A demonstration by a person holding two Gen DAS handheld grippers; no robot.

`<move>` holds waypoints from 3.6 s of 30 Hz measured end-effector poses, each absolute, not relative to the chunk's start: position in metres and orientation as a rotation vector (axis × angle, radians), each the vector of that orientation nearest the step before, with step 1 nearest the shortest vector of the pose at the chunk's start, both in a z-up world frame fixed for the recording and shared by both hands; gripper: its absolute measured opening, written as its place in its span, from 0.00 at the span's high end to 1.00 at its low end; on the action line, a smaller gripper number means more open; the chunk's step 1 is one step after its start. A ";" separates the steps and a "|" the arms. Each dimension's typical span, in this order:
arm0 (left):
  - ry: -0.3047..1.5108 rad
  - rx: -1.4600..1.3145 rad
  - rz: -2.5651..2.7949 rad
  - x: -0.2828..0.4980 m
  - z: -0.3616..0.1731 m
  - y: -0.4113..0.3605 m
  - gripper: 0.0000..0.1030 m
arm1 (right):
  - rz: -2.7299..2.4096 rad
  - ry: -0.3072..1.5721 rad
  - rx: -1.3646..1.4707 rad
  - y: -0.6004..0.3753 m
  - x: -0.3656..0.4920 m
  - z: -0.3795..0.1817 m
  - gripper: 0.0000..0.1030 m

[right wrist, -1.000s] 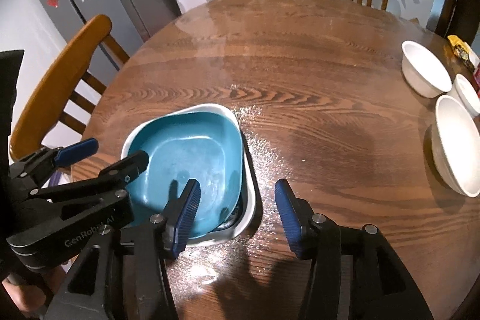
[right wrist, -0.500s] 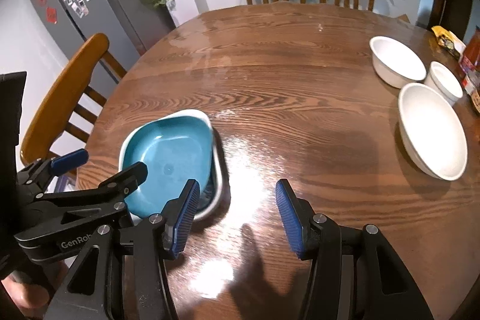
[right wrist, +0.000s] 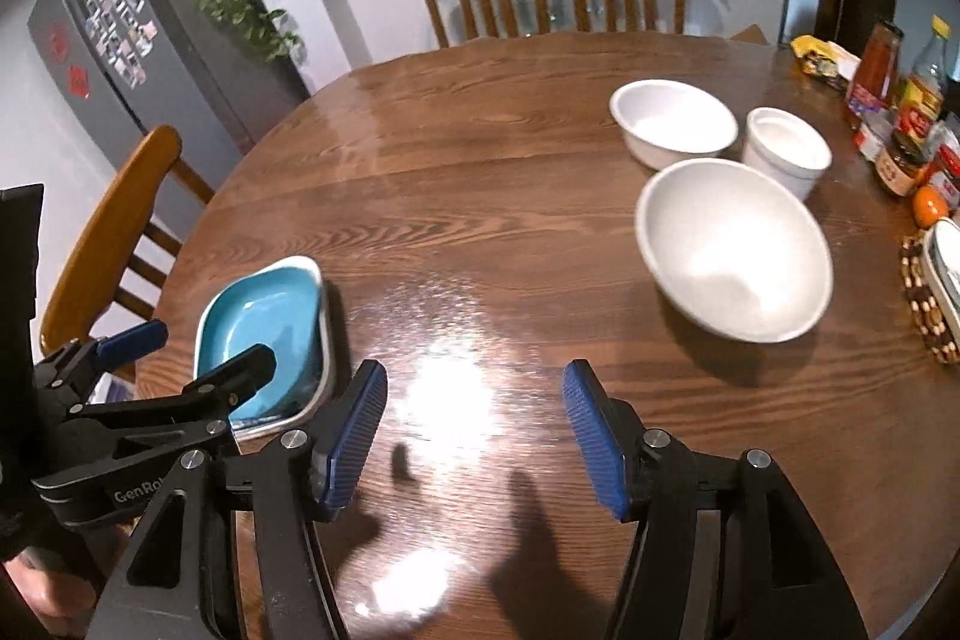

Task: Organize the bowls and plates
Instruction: 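Move both tools away from the stack toward the large white bowl, then grasp the large white bowl rim with both tools, then lift and carry the large white bowl with both tools toward the plate stack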

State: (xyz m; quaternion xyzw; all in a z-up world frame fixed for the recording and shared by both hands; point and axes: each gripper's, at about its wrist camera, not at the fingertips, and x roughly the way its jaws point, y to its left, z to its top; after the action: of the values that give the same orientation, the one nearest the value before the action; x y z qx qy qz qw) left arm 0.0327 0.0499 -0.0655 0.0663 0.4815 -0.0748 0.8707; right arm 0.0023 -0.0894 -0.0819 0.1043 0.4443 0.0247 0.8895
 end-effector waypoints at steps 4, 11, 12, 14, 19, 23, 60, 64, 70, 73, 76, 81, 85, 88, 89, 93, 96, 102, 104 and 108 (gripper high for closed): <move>1.006 0.139 -0.189 0.031 -0.065 0.026 0.06 | 0.030 0.917 0.224 -0.110 -0.002 -0.080 0.40; 0.996 0.151 -0.238 0.029 -0.061 -0.012 0.06 | -0.016 0.902 0.245 -0.149 -0.007 -0.078 0.40; 0.993 0.153 -0.245 0.028 -0.060 -0.017 0.06 | -0.024 0.902 0.248 -0.154 -0.008 -0.078 0.40; 0.992 0.157 -0.259 0.028 -0.059 -0.027 0.06 | -0.033 0.901 0.255 -0.165 -0.009 -0.078 0.40; 0.995 0.175 -0.282 0.028 -0.060 -0.055 0.06 | -0.055 0.897 0.266 -0.193 -0.013 -0.077 0.40; 0.993 0.187 -0.292 0.029 -0.062 -0.074 0.06 | -0.073 0.894 0.278 -0.213 -0.015 -0.079 0.40; 1.088 0.188 -0.307 0.087 -0.116 -0.165 0.72 | -0.049 0.984 0.345 -0.280 0.047 -0.133 0.67; 1.091 0.205 -0.310 0.088 -0.120 -0.168 0.76 | -0.032 0.997 0.361 -0.279 0.051 -0.138 0.76; 1.092 0.214 -0.315 0.089 -0.122 -0.169 0.77 | -0.019 1.003 0.363 -0.277 0.052 -0.140 0.83; 1.091 0.219 -0.315 0.089 -0.122 -0.169 0.77 | -0.019 1.003 0.362 -0.277 0.052 -0.141 0.84; 1.088 0.218 -0.313 0.088 -0.121 -0.168 0.80 | -0.019 1.002 0.366 -0.278 0.051 -0.140 0.84; 1.062 0.226 -0.312 0.083 -0.114 -0.166 0.80 | -0.019 0.993 0.358 -0.276 0.049 -0.137 0.84; 1.048 0.232 -0.310 0.077 -0.110 -0.161 0.80 | -0.017 0.977 0.349 -0.273 0.045 -0.131 0.84; 1.036 0.232 -0.306 0.074 -0.106 -0.157 0.80 | -0.013 0.967 0.342 -0.269 0.040 -0.126 0.84; 1.032 0.233 -0.305 0.074 -0.104 -0.157 0.80 | -0.011 0.965 0.339 -0.268 0.038 -0.125 0.84; 1.014 0.225 -0.300 0.069 -0.098 -0.150 0.80 | -0.001 0.954 0.329 -0.263 0.034 -0.120 0.84; 1.004 0.221 -0.297 0.064 -0.094 -0.144 0.80 | 0.003 0.947 0.319 -0.257 0.029 -0.115 0.84; 0.985 0.212 -0.288 0.055 -0.087 -0.133 0.80 | 0.015 0.934 0.299 -0.246 0.023 -0.107 0.84; 0.980 0.207 -0.284 0.052 -0.085 -0.128 0.80 | 0.018 0.930 0.291 -0.241 0.021 -0.104 0.84; 0.969 0.195 -0.274 0.047 -0.081 -0.117 0.80 | 0.030 0.924 0.276 -0.232 0.018 -0.100 0.84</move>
State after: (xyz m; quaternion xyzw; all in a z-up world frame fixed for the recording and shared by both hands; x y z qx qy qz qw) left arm 0.0470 -0.1172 -0.0811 0.0933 0.4634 -0.1309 0.8715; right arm 0.0180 -0.2321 -0.1001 0.1327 0.4444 0.0143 0.8858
